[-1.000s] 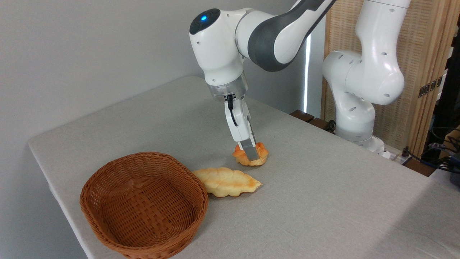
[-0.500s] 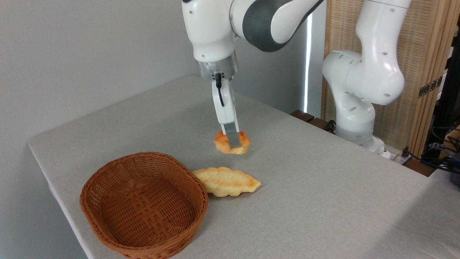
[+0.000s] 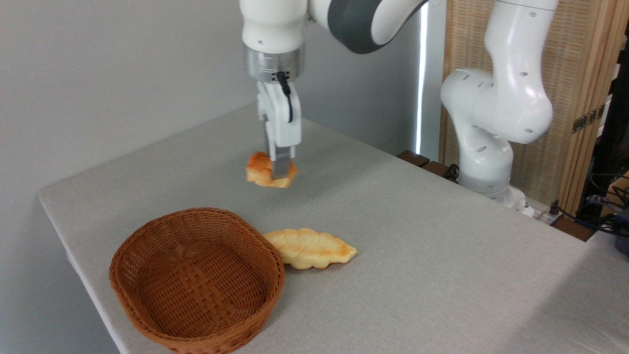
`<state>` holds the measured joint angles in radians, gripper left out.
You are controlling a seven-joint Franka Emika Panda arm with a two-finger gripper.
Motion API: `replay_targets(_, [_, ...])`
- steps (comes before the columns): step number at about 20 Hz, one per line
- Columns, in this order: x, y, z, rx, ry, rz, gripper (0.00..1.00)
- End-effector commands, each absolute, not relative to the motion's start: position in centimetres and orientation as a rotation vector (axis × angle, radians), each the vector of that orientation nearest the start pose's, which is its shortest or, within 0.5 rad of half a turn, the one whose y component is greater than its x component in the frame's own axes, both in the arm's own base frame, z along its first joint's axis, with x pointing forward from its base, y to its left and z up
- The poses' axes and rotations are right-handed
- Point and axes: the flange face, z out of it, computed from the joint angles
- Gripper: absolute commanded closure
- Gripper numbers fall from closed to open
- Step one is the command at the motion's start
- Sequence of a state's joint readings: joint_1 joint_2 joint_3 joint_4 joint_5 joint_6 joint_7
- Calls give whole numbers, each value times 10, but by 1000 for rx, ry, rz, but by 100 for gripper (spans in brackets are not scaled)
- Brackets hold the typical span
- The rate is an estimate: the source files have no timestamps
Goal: Put bread into the basket
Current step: 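Lift the orange bun and carry it over the wicker basket, then lower the bun into the basket and open the gripper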
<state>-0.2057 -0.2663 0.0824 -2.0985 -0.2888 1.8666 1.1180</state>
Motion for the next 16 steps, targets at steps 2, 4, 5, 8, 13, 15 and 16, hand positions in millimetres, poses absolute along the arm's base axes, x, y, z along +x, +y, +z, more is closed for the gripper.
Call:
replay_targets(2, [535,-118,536,-2986,1565,-433,57])
replay_targets(4, [550,-120,531,-3019,1438,-541,57])
replay_targets(5, [555,-120,526,-3015,1417,-566,57])
replay_targets(8, [563,-119,512,-3012,1405,-556,56])
replay_targets(13, [584,-118,489,-2967,1351,-630,56])
replay_targets(15, [586,-118,481,-2963,1356,-615,54])
replay_targets(16, [587,-118,479,-2963,1358,-606,51])
